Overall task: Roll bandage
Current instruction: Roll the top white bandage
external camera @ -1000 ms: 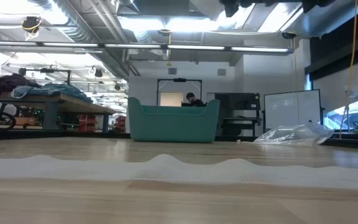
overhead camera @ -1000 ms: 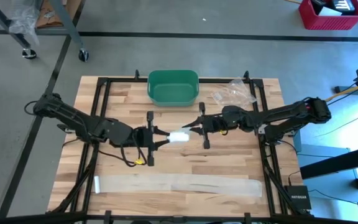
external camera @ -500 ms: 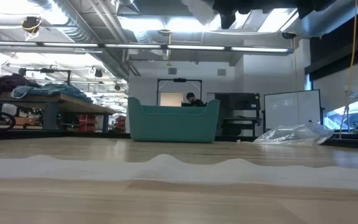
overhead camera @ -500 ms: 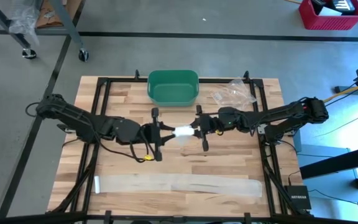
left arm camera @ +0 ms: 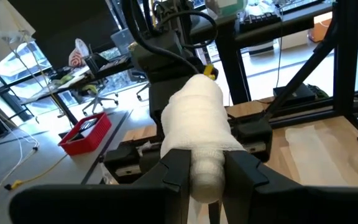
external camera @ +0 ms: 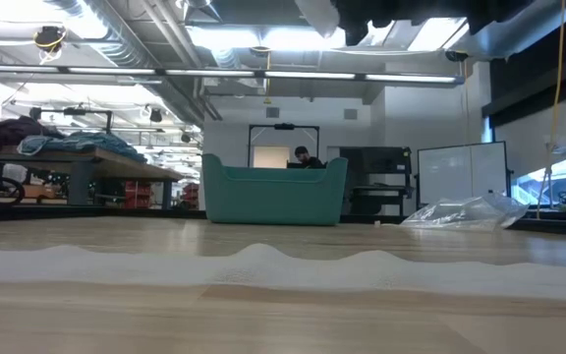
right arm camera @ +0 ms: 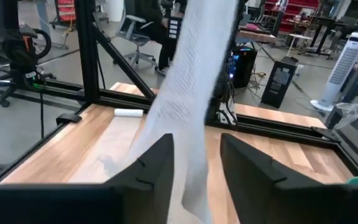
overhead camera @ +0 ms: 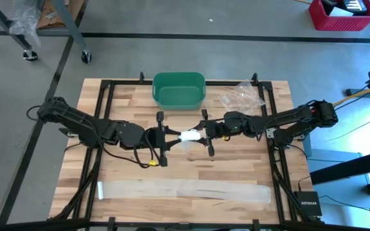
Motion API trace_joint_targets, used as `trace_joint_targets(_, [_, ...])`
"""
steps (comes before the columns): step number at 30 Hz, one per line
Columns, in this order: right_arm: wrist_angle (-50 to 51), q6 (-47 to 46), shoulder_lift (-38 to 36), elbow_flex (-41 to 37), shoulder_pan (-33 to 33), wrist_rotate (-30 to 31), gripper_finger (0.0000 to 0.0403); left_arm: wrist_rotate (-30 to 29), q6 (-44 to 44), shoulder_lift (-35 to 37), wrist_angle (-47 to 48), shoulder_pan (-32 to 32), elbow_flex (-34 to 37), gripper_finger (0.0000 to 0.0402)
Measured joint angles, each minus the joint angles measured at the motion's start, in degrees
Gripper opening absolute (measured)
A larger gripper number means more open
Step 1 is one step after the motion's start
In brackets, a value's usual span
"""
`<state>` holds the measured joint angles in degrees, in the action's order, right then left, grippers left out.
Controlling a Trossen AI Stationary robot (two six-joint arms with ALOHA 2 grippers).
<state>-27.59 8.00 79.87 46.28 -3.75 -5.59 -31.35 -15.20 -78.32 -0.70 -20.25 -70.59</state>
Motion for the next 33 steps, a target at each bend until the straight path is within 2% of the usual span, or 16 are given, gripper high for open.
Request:
trace_joint_targets(3, [-0.7,1.2,1.3,0.0,0.0,0.0,0.0102,0.0,0.0,0.0,-0.1,0.0,0.0,0.0054])
trace_joint_targets(9, [-1.9,2.9,2.3,0.0,0.0,-1.1,0.0011,-0.3,-0.4,0.0,0.0,-0.2,0.0,0.0054])
trace_joint_targets(12, [-1.9,2.4,2.0,0.0,-1.1,-0.4,0.0015,-3.3,-1.7,0.0,0.0,-0.5,0.0,0.0054])
trace_joint_targets(22, [2.0,4.6,0.0,0.6,-11.6,11.2,0.0011,-13.7,-5.5,0.0,0.1,-0.7,0.0,0.0054])
trace_joint_targets(28, [8.5,7.5,0.0,4.5,-16.0,18.7,0.0004,-14.1,-8.6,0.0,0.6,-0.8,0.0,0.0054])
trace_joint_targets(33, [15.5,9.1,0.0,10.3,-19.0,22.4,0.0012,-14.1,-10.7,-1.1,3.0,-0.8,0.0,0.0054])
